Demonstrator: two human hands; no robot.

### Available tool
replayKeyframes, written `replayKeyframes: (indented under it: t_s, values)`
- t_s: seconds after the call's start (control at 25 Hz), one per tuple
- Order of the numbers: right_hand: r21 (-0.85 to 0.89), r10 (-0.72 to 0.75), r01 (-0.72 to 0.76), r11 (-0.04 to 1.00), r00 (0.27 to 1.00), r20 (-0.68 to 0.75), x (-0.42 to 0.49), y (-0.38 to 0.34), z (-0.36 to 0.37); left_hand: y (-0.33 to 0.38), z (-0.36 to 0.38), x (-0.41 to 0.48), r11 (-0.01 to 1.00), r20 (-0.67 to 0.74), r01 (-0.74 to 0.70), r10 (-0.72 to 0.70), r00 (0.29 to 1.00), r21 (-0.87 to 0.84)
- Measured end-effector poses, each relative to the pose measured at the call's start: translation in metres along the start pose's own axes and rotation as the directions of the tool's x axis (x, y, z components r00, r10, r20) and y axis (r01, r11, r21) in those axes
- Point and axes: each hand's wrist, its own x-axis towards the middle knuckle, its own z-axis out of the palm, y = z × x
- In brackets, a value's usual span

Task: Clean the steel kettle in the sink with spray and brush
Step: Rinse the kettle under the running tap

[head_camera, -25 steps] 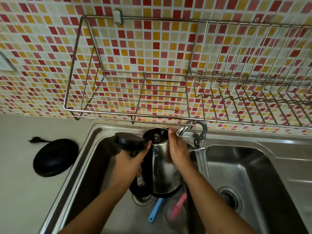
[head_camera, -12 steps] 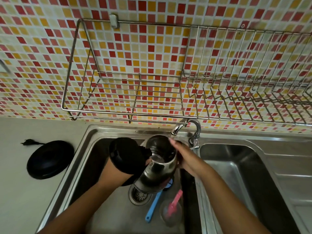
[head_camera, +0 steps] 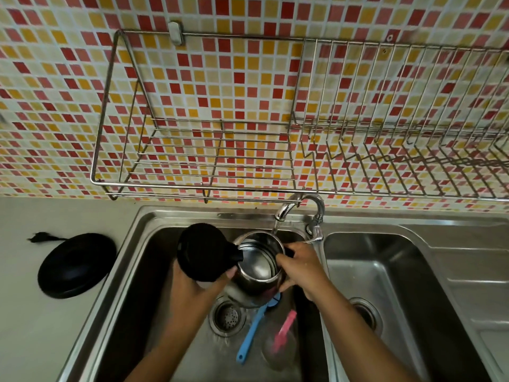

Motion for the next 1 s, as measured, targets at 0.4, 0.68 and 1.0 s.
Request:
replayKeyframes:
  t_s: [0.4,0.68,1.0]
  values:
    - [-0.087,-0.275,0.265,0.960,0.954,-0.124,-0.029,0.017,0.019,0.012,0.056,0.006,0.514,0.392,0.769,-0.664,0.637,-0.380]
    - [-0.049,-0.123,0.127,0.991,0.989,0.080,0.008,0.030,-0.003,0.010,0.043,0.005,0.588,0.442,0.750,-0.611,0.657,-0.302]
    - [-0.049,-0.527,0.543,0.839,0.831,0.177,-0.007,0.007,-0.003,0.018,0.033,0.011,0.677,0.483,0.702,-0.549,0.682,-0.222]
